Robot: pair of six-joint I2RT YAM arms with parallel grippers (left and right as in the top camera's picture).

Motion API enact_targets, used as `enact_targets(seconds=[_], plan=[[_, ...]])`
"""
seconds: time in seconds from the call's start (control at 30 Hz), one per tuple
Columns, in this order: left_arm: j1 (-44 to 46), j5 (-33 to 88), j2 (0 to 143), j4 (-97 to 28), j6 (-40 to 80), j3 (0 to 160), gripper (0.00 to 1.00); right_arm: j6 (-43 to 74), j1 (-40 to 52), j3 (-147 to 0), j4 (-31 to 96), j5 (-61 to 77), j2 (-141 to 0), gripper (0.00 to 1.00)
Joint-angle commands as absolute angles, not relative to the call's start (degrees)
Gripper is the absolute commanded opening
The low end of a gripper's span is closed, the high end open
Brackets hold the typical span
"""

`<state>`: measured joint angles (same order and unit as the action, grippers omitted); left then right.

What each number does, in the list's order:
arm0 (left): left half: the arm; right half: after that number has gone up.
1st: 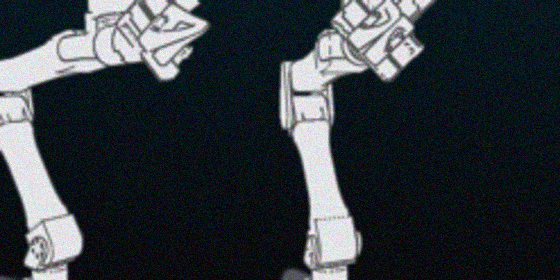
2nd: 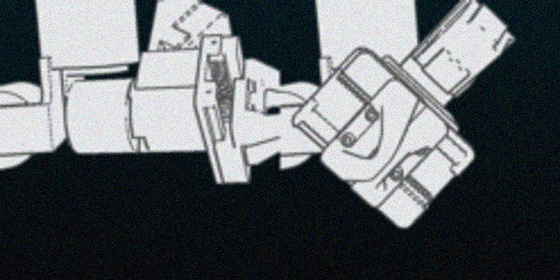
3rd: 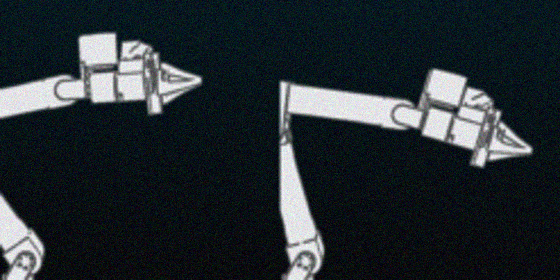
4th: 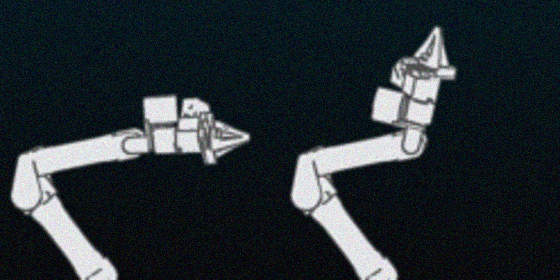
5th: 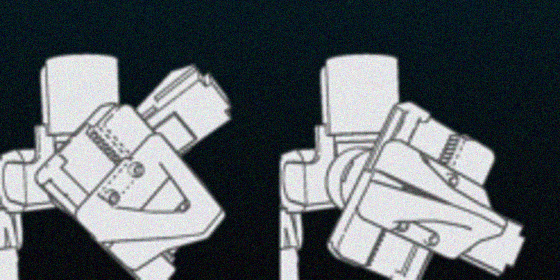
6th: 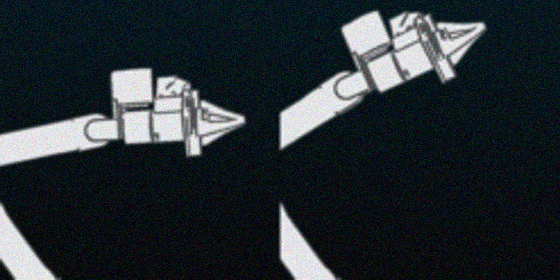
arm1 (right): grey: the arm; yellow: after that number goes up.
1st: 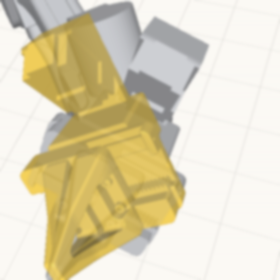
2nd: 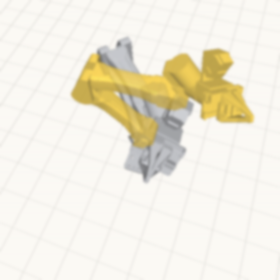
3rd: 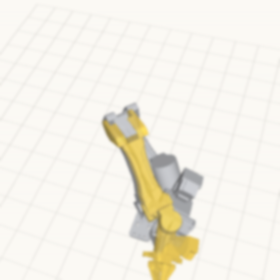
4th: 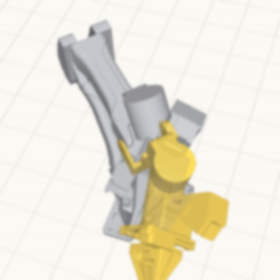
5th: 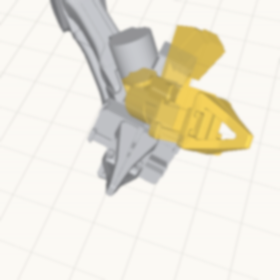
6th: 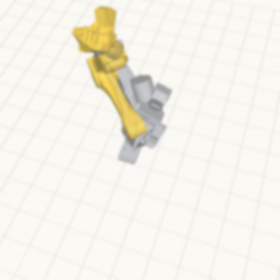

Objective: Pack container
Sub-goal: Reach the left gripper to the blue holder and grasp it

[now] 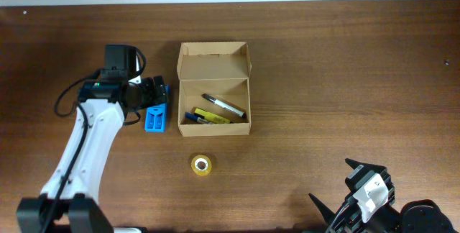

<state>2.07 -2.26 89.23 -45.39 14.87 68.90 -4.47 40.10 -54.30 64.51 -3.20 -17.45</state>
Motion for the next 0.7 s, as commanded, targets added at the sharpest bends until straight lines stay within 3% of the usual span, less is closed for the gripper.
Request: enact_targets(seconds=[0.0, 0.27, 0.67], plan=[[1.3, 1.7, 93.5, -45.5, 11.2, 70.7, 1.00, -4.0, 40.1, -54.2, 64.4, -3.7, -17.5, 0.99], [-0.2, 2.9, 102.2, -45.7, 10.0, 71.7, 1.00, -4.0, 40.1, -54.2, 64.4, -3.7, -17.5, 0.99], [-0.3, 4.1, 114.6, -51.9, -1.8, 83.9, 0.99, -4.0, 40.1, -54.2, 64.4, -3.7, -17.5, 0.99]])
